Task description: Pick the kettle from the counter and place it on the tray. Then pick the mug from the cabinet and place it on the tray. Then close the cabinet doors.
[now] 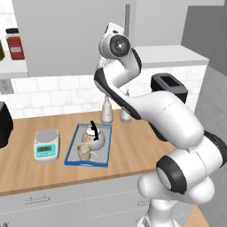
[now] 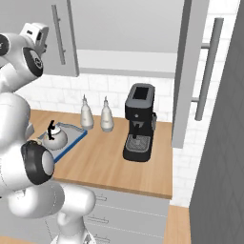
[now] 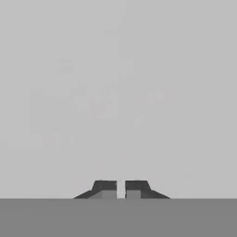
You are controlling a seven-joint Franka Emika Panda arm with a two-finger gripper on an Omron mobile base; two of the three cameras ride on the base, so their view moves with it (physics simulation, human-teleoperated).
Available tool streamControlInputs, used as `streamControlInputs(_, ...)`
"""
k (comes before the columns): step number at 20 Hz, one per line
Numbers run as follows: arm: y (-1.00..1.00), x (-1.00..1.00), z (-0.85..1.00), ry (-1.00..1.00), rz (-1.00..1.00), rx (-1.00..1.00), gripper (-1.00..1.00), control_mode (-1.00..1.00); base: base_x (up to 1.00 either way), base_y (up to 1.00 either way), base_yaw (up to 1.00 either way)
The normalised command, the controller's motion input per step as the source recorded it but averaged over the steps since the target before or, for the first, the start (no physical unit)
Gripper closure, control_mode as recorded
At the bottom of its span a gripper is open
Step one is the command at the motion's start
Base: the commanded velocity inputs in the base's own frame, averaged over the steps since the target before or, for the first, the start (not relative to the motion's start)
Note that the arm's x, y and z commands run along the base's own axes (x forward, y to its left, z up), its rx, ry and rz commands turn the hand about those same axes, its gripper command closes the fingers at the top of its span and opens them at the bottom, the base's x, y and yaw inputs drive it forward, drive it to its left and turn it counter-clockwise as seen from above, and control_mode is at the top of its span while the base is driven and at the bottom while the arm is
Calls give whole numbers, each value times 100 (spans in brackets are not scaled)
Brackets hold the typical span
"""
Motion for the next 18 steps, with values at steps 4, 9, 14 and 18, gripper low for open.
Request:
streamControlInputs(4,0,92,-27,0,0,0,100,-100,0,0,0)
streamControlInputs(9,0,100,-37,0,0,0,100,-100,0,0,0)
streamControlInputs(14,0,96,-51,-2,0,0,100,-100,0,0,0)
streamControlInputs(18,0,80,-51,-2,0,0,100,-100,0,0,0)
